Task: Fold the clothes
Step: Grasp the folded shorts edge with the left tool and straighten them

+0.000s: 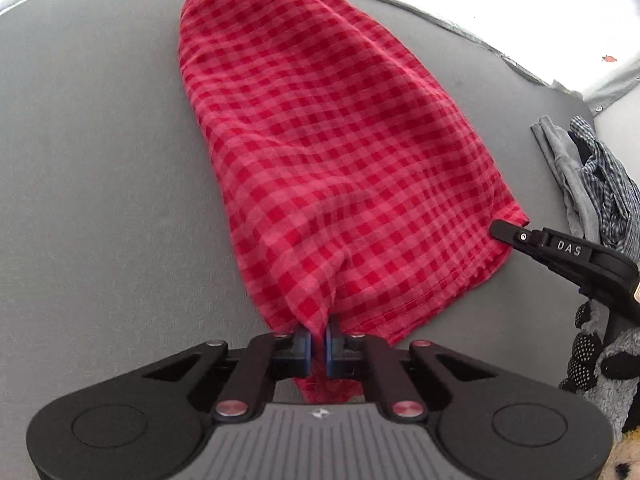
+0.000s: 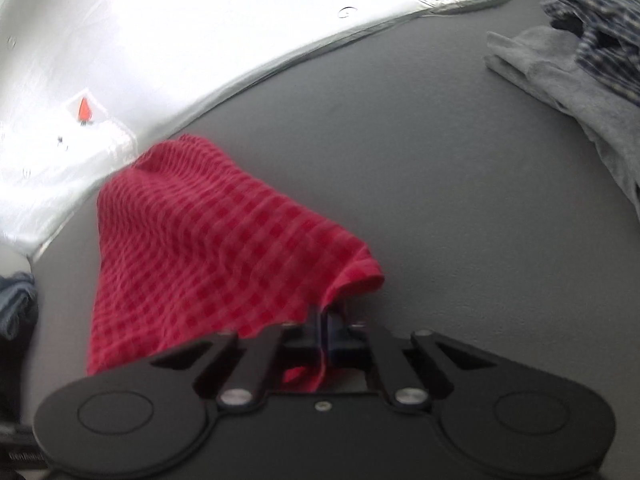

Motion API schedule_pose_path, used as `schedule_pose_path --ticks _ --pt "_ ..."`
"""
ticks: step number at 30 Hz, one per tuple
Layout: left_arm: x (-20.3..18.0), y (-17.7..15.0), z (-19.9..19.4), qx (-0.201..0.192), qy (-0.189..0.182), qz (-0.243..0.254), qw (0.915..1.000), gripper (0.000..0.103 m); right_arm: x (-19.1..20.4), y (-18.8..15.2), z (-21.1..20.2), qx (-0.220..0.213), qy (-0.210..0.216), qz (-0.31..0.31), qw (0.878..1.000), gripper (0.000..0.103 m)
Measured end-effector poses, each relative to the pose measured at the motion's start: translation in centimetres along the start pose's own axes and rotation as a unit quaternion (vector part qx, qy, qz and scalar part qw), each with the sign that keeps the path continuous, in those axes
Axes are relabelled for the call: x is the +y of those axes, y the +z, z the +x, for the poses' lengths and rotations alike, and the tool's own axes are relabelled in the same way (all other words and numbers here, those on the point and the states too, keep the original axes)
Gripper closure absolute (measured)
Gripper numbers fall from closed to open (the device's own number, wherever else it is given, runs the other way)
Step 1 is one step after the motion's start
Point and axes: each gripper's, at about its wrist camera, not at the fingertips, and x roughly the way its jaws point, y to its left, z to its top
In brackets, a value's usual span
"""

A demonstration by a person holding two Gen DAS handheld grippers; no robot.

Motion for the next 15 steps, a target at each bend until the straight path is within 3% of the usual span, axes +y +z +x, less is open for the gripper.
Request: schedule_pose_path --ticks 2,7,10,12,13,15 --pt "1.0 -0.3 -1.2 -0.011 -0.001 -0.006 0.9999 0.099 1.0 -0.5 -0.9 0.003 -0.007 -0.025 1.0 0.1" --pt "4.2 -2.6 -5.4 -0.02 -0.002 -0.015 0.9997 0.099 3.6 -3.9 -5.5 0.027 0.025 -0.075 0.997 0.1" --pt "6.2 -5.5 -7.3 0.006 0.009 -0.01 0.9999 0.098 5.4 -8.2 -7.8 0.072 0.024 -0.122 0.99 0.1" --pt "7.4 -7.5 -7.7 0.038 0.037 -0.011 0.9985 0.095 5.7 -10.3 -8.7 0.122 0.027 -0.129 0.984 0.098" --pt "7.9 -8.2 -7.7 0.051 0.053 -0.014 0.9972 0.094 5.7 -11.1 -9.0 0.144 0.023 -0.135 0.98 0.097" --pt "8.8 -8.7 -7.8 0.06 0.077 -0.026 0.9949 0.093 5.7 -11.1 -9.9 0.142 -0.005 -0.143 0.98 0.081"
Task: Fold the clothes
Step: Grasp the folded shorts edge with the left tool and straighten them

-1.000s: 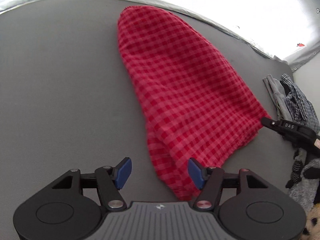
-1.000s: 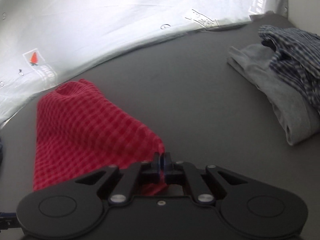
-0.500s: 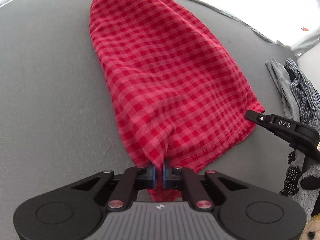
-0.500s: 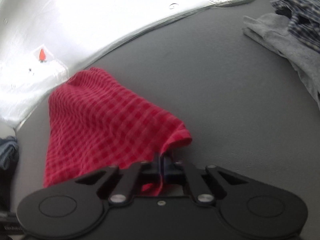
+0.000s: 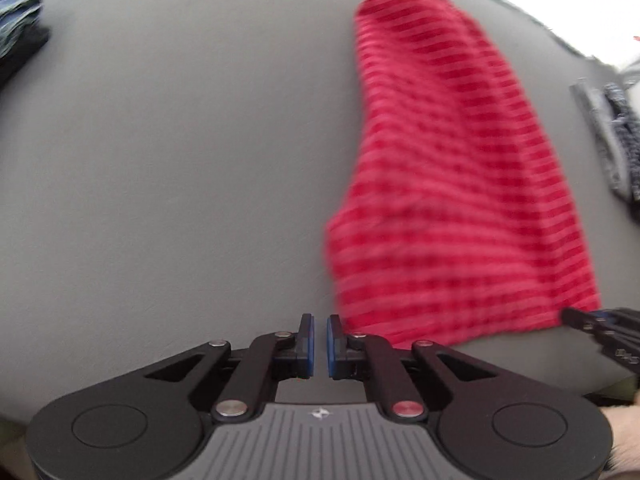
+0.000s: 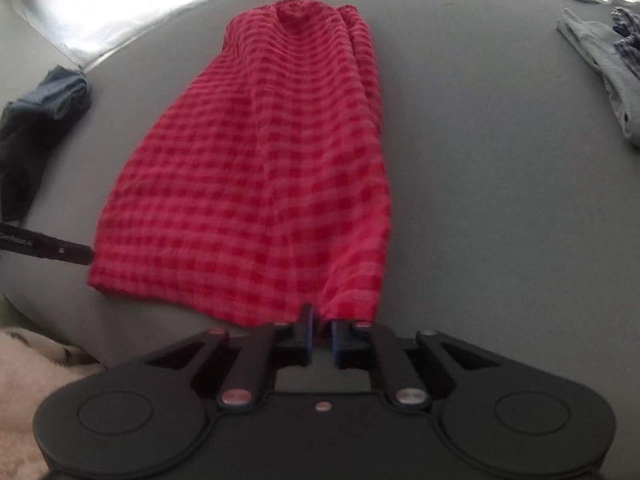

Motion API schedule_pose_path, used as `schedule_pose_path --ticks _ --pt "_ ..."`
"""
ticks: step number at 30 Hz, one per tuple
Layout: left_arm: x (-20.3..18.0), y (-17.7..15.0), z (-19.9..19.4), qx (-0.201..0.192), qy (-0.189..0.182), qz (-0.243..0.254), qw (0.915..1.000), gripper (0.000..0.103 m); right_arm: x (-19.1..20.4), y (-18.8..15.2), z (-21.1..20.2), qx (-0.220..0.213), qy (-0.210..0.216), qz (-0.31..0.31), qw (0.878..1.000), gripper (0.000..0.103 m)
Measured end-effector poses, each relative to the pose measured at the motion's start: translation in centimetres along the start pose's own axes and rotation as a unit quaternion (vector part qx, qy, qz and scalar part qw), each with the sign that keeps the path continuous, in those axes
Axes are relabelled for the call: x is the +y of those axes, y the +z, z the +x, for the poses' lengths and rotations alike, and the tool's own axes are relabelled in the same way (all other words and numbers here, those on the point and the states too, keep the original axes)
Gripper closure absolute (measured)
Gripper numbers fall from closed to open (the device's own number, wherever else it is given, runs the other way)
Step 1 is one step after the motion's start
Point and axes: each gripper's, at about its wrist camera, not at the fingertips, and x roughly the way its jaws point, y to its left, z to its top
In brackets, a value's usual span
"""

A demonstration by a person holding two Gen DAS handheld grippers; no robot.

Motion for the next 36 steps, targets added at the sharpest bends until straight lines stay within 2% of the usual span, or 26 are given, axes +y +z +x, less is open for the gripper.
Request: schedule_pose_path --ticks 1,2,4,7,12,13,14,15,19,21,22,24,25,26,28,30,33,36 --pt "-0.2 0.9 0.0 -0.009 -0.002 0.0 1.0 0.087 -0.3 0.4 -0.6 -0.009 -0.012 0.006 1.0 0.062" --pt "-0.3 1.8 0.0 -0.019 -0.003 -0.001 0.9998 0.075 -0.5 0.8 -1.2 -0.018 -0.023 0.011 1.0 0.057" --pt "-0.7 3.7 0.0 -0.037 -0.006 -0.001 0.9993 0.068 -1.4 2.2 -2.6 -0.056 -0.036 0.032 0.997 0.057" --pt "-1.1 6.4 0.0 -0.065 -0.011 -0.002 0.9978 0.061 -1.9 5.7 -3.3 -0.116 -0.043 0.043 0.991 0.056" --pt "-2.0 11.1 0.0 -0.111 -0.018 -0.003 0.9936 0.058 -0.4 13.2 -1.1 -0.182 -0.026 0.006 0.983 0.058" --pt "-2.1 12.0 0.0 -0.121 -0.02 -0.003 0.9925 0.057 0.0 14.9 -0.4 -0.193 -0.016 -0.001 0.981 0.065" --pt "-2.4 13.0 0.1 -0.128 -0.02 -0.003 0.9915 0.055 0.4 16.5 0.6 -0.199 -0.008 -0.006 0.98 0.076" --pt "-3.0 14.3 0.6 -0.129 -0.018 0.004 0.9915 0.055 0.6 18.1 1.7 -0.198 -0.001 -0.009 0.98 0.08" --pt "-5.2 18.4 2.9 -0.142 0.008 0.03 0.9894 0.053 1.0 23.4 6.2 -0.19 0.01 -0.024 0.981 0.08" --pt "-6.0 19.8 4.2 -0.142 0.024 0.038 0.9889 0.053 0.9 25.2 8.9 -0.165 0.005 -0.024 0.986 0.075" --pt "-6.3 20.5 4.8 -0.141 0.031 0.042 0.9886 0.053 0.8 25.9 10.2 -0.154 0.006 -0.022 0.988 0.072" --pt "-6.7 21.3 5.8 -0.136 0.037 0.047 0.9889 0.053 0.5 26.4 11.8 -0.136 0.014 -0.028 0.99 0.075" --pt "-7.0 21.6 6.3 -0.134 0.042 0.051 0.9887 0.053 0.4 26.7 12.5 -0.127 0.018 -0.033 0.991 0.093" --pt "-7.2 21.8 6.7 -0.133 0.048 0.056 0.9884 0.053 0.4 26.6 12.6 -0.131 0.014 -0.043 0.99 0.102" --pt "-7.8 22.2 7.6 -0.131 0.058 0.066 0.9875 0.053 0.4 25.9 10.7 -0.179 -0.003 -0.064 0.982 0.103" --pt "-8.2 22.1 8.0 -0.135 0.059 0.078 0.9861 0.053 0.0 25.5 8.6 -0.206 -0.01 -0.064 0.976 0.103" --pt "-8.3 22.0 8.2 -0.14 0.055 0.073 0.9858 0.05 -1.6 25.2 8.5 -0.207 -0.032 -0.041 0.977 0.103" --pt "-8.5 22.0 8.1 -0.141 0.055 0.081 0.9853 0.045 -3.4 25.1 10.6 -0.176 -0.051 -0.011 0.983 0.101"
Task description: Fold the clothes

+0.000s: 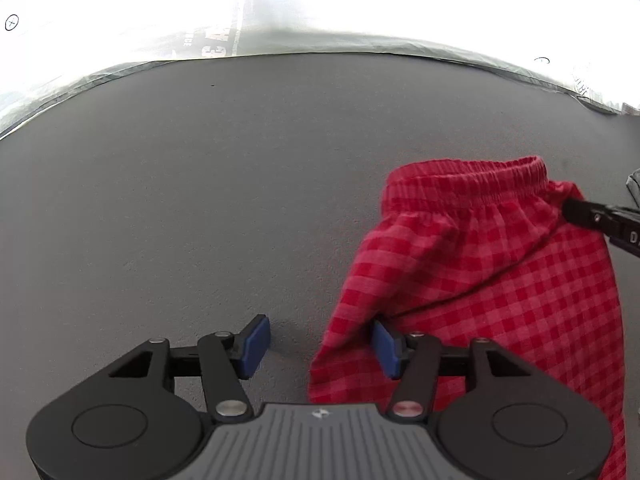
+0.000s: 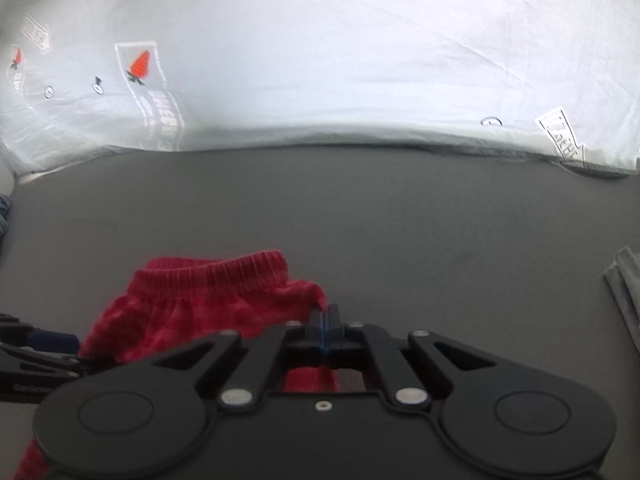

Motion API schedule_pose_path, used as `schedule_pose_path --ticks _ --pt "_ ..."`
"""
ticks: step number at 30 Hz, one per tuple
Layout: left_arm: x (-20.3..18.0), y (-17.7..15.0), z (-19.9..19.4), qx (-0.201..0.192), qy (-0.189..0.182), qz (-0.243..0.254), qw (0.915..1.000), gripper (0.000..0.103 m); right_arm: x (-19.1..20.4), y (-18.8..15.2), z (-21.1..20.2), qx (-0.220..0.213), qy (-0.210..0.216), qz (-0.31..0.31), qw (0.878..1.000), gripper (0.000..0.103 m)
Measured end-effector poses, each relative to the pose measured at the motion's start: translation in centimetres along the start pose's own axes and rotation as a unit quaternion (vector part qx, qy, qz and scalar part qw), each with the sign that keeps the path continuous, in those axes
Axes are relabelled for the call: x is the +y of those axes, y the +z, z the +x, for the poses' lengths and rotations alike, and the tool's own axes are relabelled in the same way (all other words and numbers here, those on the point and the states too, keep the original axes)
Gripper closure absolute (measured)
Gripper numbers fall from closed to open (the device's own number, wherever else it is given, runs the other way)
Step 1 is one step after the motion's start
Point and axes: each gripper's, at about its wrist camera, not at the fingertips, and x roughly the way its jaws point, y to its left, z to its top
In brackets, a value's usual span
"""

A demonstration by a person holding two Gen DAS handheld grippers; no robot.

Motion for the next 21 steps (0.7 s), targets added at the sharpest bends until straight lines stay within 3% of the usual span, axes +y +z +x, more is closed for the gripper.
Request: schedule_pose_path --ticks 3,4,5,8,11,15,17,19,21 --pt "0.3 -0.6 -1.1 -0.001 0.003 0.001 1.0 0.045 -1.3 -0.9 1.3 0.031 0.005 0.046 0.998 0.095" --pt "0.4 -0.8 -1.4 -0.002 0.004 0.001 1.0 0.045 -1.4 -1.0 1.2 0.032 0.0 0.054 0.998 0.08" --pt "0.5 -1.0 -1.8 -0.002 0.006 0.001 1.0 0.045 -1.5 -1.1 0.9 0.031 -0.001 0.059 0.998 0.073" --pt "0.8 -1.5 -2.8 -0.004 0.009 0.002 1.0 0.045 -2.2 -1.3 -1.1 0.013 0.002 0.075 0.997 0.061" --pt "1.0 -3.1 -4.6 0.0 -0.001 -0.012 0.9999 0.045 -3.1 -2.1 -3.7 0.003 0.013 0.095 0.995 0.058" --pt "1.6 -6.8 -6.3 0.019 -0.018 -0.036 0.999 0.045 -1.6 -4.9 -7.0 0.003 0.006 0.07 0.998 0.059" --pt "1.4 -9.0 -7.0 0.024 -0.016 -0.036 0.9989 0.045 -0.3 -7.1 -9.1 -0.003 0.0 0.041 0.999 0.083" --pt "1.2 -11.1 -7.6 0.037 -0.009 -0.032 0.9987 0.045 1.3 -9.7 -11.1 0.003 -0.005 0.018 1.0 0.094" --pt "1.1 -12.8 -8.2 0.046 -0.007 -0.033 0.9983 0.045 1.8 -12.2 -12.6 0.018 -0.005 0.03 0.999 0.095"
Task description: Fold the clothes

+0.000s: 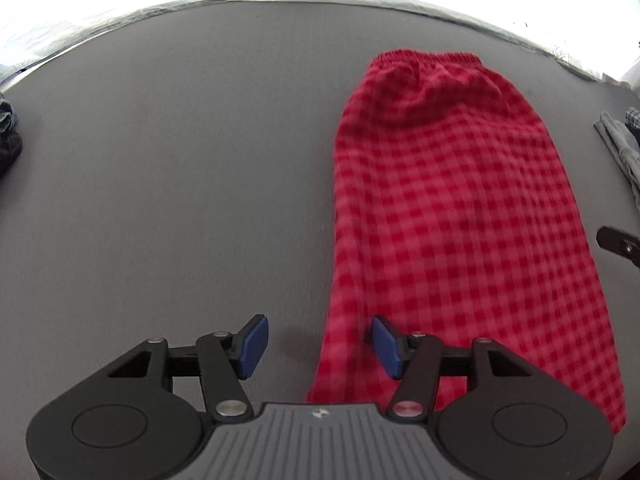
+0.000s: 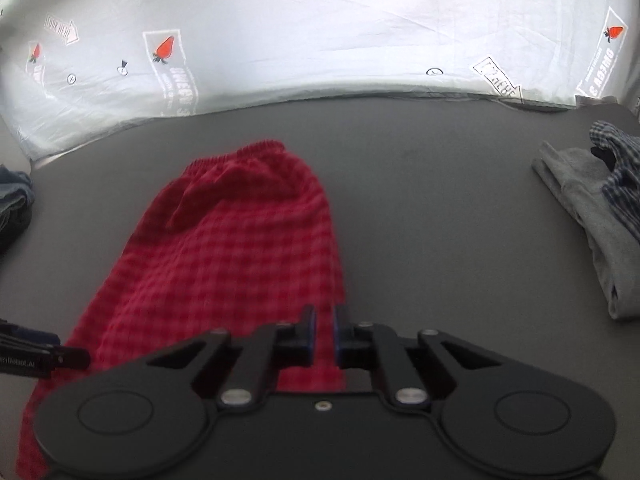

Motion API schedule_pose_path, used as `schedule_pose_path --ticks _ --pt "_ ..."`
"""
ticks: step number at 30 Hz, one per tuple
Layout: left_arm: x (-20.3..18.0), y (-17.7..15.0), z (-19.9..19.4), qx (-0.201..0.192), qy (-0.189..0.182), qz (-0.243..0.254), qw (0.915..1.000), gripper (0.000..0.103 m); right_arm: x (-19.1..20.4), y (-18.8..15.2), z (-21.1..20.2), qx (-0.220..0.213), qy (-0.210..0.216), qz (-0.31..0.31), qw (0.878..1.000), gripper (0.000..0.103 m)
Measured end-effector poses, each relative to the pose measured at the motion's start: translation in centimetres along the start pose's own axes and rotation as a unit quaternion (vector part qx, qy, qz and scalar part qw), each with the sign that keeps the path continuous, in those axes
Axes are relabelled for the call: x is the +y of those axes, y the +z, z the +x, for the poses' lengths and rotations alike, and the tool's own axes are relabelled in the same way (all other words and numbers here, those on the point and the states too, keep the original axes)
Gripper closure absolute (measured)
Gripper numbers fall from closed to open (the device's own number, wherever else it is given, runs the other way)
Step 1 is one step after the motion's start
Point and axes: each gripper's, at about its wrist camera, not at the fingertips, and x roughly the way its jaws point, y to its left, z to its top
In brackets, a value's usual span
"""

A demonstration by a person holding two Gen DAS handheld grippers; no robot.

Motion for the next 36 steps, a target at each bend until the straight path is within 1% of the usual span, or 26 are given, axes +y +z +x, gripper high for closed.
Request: schedule_pose_path --ticks 3,6,8,9,10,11,14,18,20,21,22,23,25,26,28,30,32,34,36 --pt "1.0 -2.0 -0.9 0.002 -0.024 -0.024 0.9994 0.045 -0.3 -3.4 -1.9 0.026 0.004 0.033 0.999 0.094" --pt "1.9 -4.0 -1.4 0.009 -0.046 -0.049 0.9977 0.045 -1.1 -5.6 -2.9 0.049 -0.002 0.062 0.997 0.093" --pt "2.6 -5.3 -1.7 0.015 -0.061 -0.065 0.9959 0.045 -1.7 -6.8 -3.6 0.06 -0.008 0.084 0.995 0.086" --pt "2.9 -5.8 -1.8 0.017 -0.07 -0.072 0.9948 0.045 -2.0 -7.3 -3.9 0.06 -0.007 0.098 0.993 0.085" --pt "3.1 -6.3 -2.0 0.019 -0.08 -0.078 0.9936 0.045 -2.3 -7.7 -4.3 0.058 -0.005 0.112 0.992 0.08" --pt "3.3 -6.8 -2.1 0.021 -0.089 -0.084 0.9923 0.045 -2.5 -8.2 -4.7 0.055 -0.002 0.124 0.991 0.078" --pt "3.5 -8.0 -2.3 0.027 -0.112 -0.088 0.9895 0.046 -2.7 -9.4 -5.5 0.052 0.004 0.149 0.988 0.077" --pt "3.6 -9.3 -2.5 0.03 -0.151 -0.104 0.9826 0.046 -3.3 -10.6 -6.3 0.046 0.026 0.184 0.982 0.073" --pt "3.6 -9.8 -2.2 0.033 -0.166 -0.12 0.9783 0.047 -3.5 -11.0 -6.8 0.042 0.033 0.194 0.98 0.066" --pt "3.6 -9.9 -2.1 0.032 -0.165 -0.124 0.9779 0.047 -3.3 -11.1 -7.1 0.04 0.028 0.183 0.982 0.063" --pt "3.5 -9.9 -2.1 0.03 -0.165 -0.126 0.9777 0.047 -2.8 -11.1 -7.4 0.039 0.016 0.159 0.986 0.056" --pt "3.5 -10.0 -2.1 0.028 -0.164 -0.129 0.9775 0.047 -2.3 -11.2 -7.8 0.038 0.004 0.134 0.99 0.055" --pt "3.4 -10.1 -2.1 0.026 -0.165 -0.135 0.9767 0.047 -0.7 -11.5 -8.2 0.039 -0.03 0.057 0.997 0.052" --pt "3.4 -10.1 -2.0 0.026 -0.165 -0.137 0.9763 0.047 0.2 -11.9 -8.2 0.04 -0.048 0.014 0.998 0.05" --pt "3.4 -9.9 -1.9 0.026 -0.167 -0.138 0.9759 0.047 1.8 -12.8 -8.2 0.042 -0.079 -0.065 0.994 0.048" --pt "3.2 -9.8 -1.9 0.025 -0.168 -0.136 0.976 0.047 3.0 -13.7 -8.0 0.04 -0.092 -0.114 0.988 0.048" --pt "3.0 -9.6 -1.8 0.025 -0.17 -0.134 0.976 0.047 3.5 -13.8 -8.0 0.032 -0.091 -0.136 0.986 0.048" --pt "2.8 -9.5 -1.7 0.025 -0.17 -0.133 0.976 0.047 4.0 -13.5 -8.2 0.019 -0.076 -0.151 0.985 0.047" --pt "2.6 -9.3 -1.6 0.026 -0.171 -0.132 0.976 0.047 4.7 -13.5 -8.2 0.011 -0.071 -0.176 0.982 0.043"
